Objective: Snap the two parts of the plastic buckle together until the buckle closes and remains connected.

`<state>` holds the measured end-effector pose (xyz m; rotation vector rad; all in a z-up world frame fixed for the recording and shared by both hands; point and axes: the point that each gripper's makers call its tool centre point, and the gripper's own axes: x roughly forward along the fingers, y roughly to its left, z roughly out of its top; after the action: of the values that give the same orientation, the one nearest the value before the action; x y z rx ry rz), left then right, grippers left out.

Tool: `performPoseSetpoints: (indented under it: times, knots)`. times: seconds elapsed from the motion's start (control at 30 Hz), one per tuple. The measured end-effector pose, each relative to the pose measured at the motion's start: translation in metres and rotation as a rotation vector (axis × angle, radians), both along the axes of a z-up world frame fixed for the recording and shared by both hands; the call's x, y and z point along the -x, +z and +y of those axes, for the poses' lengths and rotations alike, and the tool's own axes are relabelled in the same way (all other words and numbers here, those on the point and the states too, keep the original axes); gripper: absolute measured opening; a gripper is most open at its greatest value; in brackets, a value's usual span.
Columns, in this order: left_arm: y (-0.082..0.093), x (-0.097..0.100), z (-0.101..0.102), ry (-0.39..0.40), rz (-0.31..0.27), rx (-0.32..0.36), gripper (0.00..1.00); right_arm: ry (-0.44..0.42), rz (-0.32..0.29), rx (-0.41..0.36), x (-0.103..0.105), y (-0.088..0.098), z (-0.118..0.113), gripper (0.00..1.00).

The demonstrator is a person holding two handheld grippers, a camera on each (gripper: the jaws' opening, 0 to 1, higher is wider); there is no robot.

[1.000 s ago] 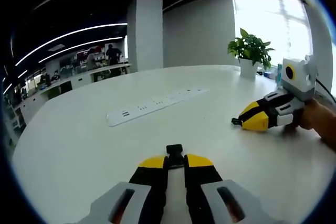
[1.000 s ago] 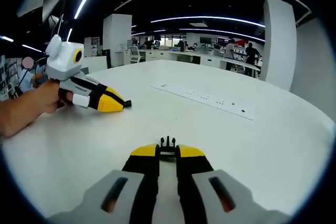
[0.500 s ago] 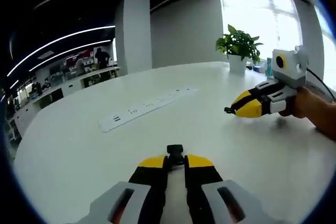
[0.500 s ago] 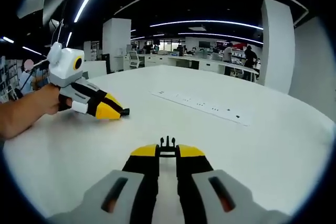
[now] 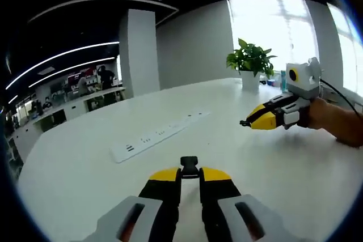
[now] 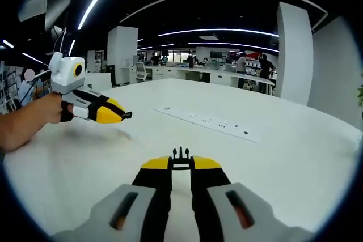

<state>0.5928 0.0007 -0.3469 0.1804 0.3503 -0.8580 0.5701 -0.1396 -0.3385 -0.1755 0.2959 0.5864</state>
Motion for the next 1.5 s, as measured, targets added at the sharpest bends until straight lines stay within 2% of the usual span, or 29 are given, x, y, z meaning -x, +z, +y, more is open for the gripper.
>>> performPoseSetpoints:
  times: [0.17,0.2,0.23,0.27,0.4,0.47,0.5,0.57,0.63,0.73,0.83,0.9,1.1,1.2,1.27,1.5]
  knots:
    - [0.002,0.0,-0.002,-0.033,0.01,0.001,0.11,0.041,-0.013,0.003,0.004,0.001,0.007,0.1]
    - [0.001,0.004,-0.004,-0.057,0.024,-0.004,0.11,0.047,-0.053,0.0,0.002,0.009,0.008,0.1]
    - [-0.001,0.006,-0.003,-0.069,0.031,-0.023,0.11,0.048,-0.057,0.007,0.005,0.011,0.009,0.1]
    - [-0.003,0.006,-0.002,-0.07,0.03,-0.043,0.11,0.048,-0.056,0.008,0.005,0.013,0.009,0.1]
    - [0.0,0.009,0.0,-0.099,0.05,-0.029,0.11,0.076,-0.049,0.012,0.008,0.01,0.011,0.1]
    - [0.003,0.013,0.0,-0.13,0.04,-0.037,0.11,0.095,-0.042,0.013,0.01,0.008,0.013,0.1]
    - [0.006,0.021,-0.003,-0.186,0.038,-0.031,0.11,0.1,-0.042,0.01,0.01,0.008,0.013,0.1]
    - [0.008,0.025,-0.001,-0.201,0.047,-0.039,0.11,0.118,-0.044,-0.003,0.013,0.012,0.015,0.1]
    - [0.01,0.027,0.0,-0.199,0.048,-0.046,0.11,0.114,-0.052,-0.008,0.012,0.016,0.014,0.1]
    - [0.015,0.025,0.005,-0.155,0.045,-0.062,0.11,0.081,-0.07,-0.026,0.01,0.024,0.007,0.1]
    - [0.029,0.025,0.006,-0.133,0.05,-0.012,0.11,0.064,-0.086,-0.057,0.008,0.034,-0.001,0.1]
    - [0.033,0.026,0.008,-0.128,0.052,-0.003,0.11,0.061,-0.082,-0.065,0.01,0.04,-0.003,0.1]
    - [0.034,0.022,0.012,-0.1,0.044,-0.009,0.11,0.058,-0.086,-0.053,0.012,0.046,-0.004,0.09]
    - [0.038,0.022,0.009,-0.101,0.035,0.019,0.11,0.06,-0.082,-0.059,0.015,0.049,-0.002,0.09]
    - [0.037,0.024,0.007,-0.109,0.032,0.011,0.11,0.054,-0.087,-0.052,0.015,0.051,-0.003,0.09]
    - [0.034,0.024,0.006,-0.101,0.022,0.005,0.11,0.049,-0.085,-0.036,0.018,0.049,-0.002,0.09]
